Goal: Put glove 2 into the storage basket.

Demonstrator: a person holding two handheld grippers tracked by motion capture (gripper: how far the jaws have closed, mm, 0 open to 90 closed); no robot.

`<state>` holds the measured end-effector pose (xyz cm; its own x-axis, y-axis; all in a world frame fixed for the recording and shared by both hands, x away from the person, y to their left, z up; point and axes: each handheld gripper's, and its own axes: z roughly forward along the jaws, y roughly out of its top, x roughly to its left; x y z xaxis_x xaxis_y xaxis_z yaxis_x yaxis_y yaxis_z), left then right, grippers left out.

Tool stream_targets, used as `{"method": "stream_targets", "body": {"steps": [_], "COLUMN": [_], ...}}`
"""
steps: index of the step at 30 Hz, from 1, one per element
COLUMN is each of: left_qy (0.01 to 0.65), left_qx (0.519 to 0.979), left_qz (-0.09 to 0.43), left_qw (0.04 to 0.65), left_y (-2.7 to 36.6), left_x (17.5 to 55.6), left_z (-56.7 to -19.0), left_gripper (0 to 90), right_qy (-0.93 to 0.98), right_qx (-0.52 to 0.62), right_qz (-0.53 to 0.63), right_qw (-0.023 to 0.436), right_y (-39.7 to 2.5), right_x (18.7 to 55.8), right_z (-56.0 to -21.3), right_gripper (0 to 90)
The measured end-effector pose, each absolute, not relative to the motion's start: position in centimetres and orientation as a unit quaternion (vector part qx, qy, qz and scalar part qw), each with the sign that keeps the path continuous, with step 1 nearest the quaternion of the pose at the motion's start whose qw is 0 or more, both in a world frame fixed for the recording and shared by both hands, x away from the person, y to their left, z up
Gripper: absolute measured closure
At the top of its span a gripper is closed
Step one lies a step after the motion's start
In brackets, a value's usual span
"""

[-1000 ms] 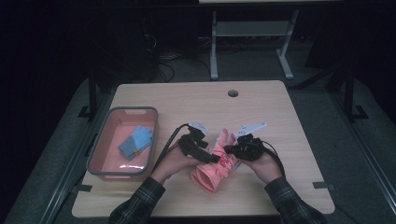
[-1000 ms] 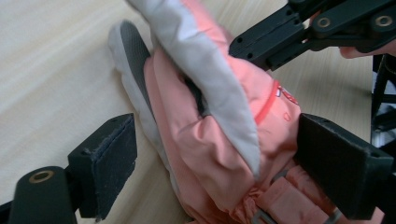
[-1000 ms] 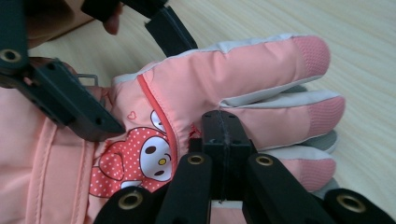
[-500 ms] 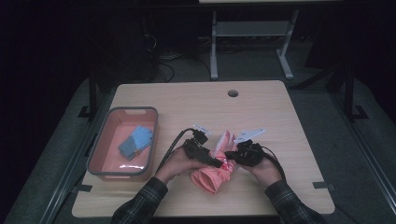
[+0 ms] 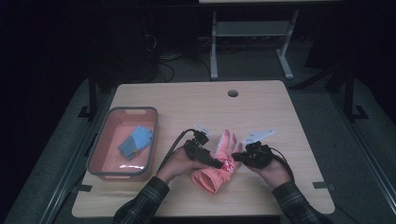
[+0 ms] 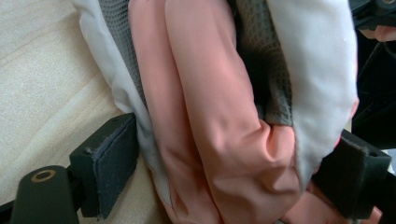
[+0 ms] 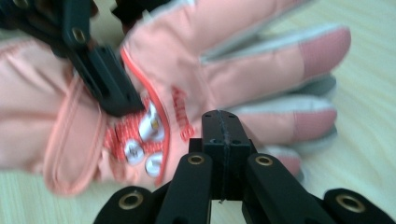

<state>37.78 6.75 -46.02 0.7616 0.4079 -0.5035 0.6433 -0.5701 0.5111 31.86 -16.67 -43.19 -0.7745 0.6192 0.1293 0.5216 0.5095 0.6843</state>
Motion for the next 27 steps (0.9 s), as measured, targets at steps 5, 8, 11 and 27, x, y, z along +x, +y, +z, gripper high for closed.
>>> {"method": "stream_targets", "body": {"steps": [5, 8, 11, 27], "left_qy": [0.302, 0.306, 0.301, 0.302], "left_qx": [0.874, 0.871, 0.874, 0.860], "left_qz": [-0.169, -0.176, -0.181, -0.233], "left_qw": [0.342, 0.341, 0.335, 0.338], "left_y": [6.5, 6.2, 5.7, 5.3], "left_x": [37.7, 37.6, 37.6, 38.1], "left_z": [-45.9, -45.9, -45.8, -46.2], "left_gripper": [14.4, 14.8, 15.6, 45.9], "right_qy": [0.872, 0.874, 0.872, 0.869], "right_qx": [0.332, 0.331, 0.336, 0.337], "right_qz": [0.356, 0.352, 0.353, 0.358], "right_qw": [0.059, 0.054, 0.049, 0.055], "right_y": [-16.6, -16.3, -16.3, -16.7], "right_x": [31.7, 31.8, 31.7, 31.1], "right_z": [-44.1, -44.7, -45.0, -45.4], "right_gripper": [90.0, 90.0, 90.0, 90.0]}}
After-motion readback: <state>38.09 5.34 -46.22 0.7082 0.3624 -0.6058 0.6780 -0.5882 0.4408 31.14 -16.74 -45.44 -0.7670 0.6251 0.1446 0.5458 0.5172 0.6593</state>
